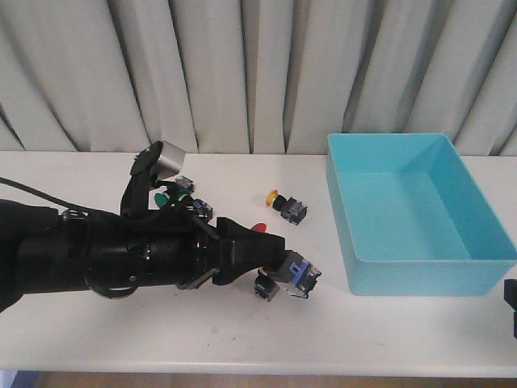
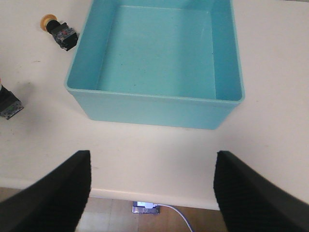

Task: Pick red and yellow buttons and place in box

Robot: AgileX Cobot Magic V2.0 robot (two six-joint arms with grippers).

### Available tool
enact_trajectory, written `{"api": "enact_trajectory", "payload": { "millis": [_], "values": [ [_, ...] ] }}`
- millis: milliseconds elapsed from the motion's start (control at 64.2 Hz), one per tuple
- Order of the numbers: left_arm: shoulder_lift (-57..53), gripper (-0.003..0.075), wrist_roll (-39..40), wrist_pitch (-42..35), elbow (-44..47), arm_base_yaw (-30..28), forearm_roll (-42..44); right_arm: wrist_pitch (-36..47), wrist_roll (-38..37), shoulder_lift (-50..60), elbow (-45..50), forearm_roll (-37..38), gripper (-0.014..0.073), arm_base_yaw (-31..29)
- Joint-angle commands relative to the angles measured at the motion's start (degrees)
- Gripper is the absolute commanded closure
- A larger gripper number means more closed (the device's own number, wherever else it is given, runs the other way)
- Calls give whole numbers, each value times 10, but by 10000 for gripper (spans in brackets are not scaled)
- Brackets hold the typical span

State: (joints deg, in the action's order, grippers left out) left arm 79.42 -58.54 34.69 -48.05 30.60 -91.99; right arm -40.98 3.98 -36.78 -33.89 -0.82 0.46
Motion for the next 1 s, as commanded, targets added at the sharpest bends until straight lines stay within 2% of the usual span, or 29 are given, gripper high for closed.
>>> {"api": "enact_trajectory", "payload": {
  "millis": [0, 171, 234, 311, 561, 623, 747, 872, 981],
  "values": [
    [-21, 553, -2, 21, -13, -1, -33, 41, 2, -3, -19, -2, 67, -3],
    [-21, 553, -2, 21, -13, -1, -33, 41, 3, -3, -19, -4, 67, -3],
    [-21, 553, -2, 21, -13, -1, -33, 38, 26, -3, -22, -16, 67, -3],
    [-21, 553, -2, 21, -13, -1, -33, 28, 109, -20, -30, -58, 65, -2],
    [-21, 553, -2, 21, -13, -1, -32, -30, 410, -125, -75, -317, -16, -2],
    [-21, 553, -2, 21, -13, -1, -32, -55, 463, -151, -83, -370, -26, -2],
    [-21, 553, -2, 21, -13, -1, -32, -127, 546, -195, -105, -429, -18, -1],
    [-21, 553, -2, 21, -13, -1, -32, -153, 577, -223, -132, -425, 19, 40],
    [-21, 553, -2, 21, -13, -1, -32, -122, 548, -242, -159, -335, 49, 129]
  ]
}}
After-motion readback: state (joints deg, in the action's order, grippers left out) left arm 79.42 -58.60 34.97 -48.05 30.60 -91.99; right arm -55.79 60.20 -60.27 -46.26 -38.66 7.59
